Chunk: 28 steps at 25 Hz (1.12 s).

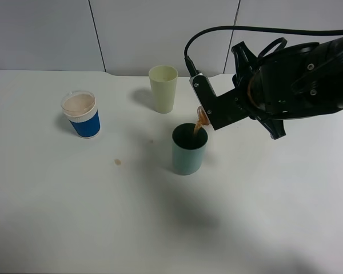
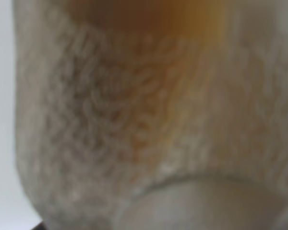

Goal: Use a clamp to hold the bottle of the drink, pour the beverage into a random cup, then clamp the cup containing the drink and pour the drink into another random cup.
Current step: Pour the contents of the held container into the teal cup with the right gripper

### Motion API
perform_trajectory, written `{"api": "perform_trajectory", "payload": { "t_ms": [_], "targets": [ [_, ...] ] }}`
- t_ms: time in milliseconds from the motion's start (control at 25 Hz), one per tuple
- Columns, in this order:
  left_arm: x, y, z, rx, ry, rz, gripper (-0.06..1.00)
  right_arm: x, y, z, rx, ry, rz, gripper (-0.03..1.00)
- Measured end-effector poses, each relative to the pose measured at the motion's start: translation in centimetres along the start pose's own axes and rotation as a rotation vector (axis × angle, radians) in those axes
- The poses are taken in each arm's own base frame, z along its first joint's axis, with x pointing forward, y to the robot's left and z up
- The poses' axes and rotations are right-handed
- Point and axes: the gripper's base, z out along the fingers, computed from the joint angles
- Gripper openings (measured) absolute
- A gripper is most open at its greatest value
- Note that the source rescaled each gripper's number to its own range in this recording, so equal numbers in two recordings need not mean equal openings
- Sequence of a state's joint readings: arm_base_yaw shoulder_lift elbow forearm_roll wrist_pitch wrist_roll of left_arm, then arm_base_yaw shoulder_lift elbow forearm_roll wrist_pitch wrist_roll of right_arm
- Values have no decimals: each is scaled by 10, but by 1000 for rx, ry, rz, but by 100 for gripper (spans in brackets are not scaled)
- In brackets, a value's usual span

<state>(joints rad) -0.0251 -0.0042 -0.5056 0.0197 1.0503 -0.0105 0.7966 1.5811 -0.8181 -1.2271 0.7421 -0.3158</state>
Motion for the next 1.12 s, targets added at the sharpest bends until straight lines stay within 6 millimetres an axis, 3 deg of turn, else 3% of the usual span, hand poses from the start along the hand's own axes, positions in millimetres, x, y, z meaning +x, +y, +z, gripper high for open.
{"api": "perform_trajectory", "payload": {
  "t_ms": [1120],
  "targets": [
    [0, 0, 0, 0, 0, 0, 94, 3, -13, -3, 61, 24, -28, 0]
  ]
}}
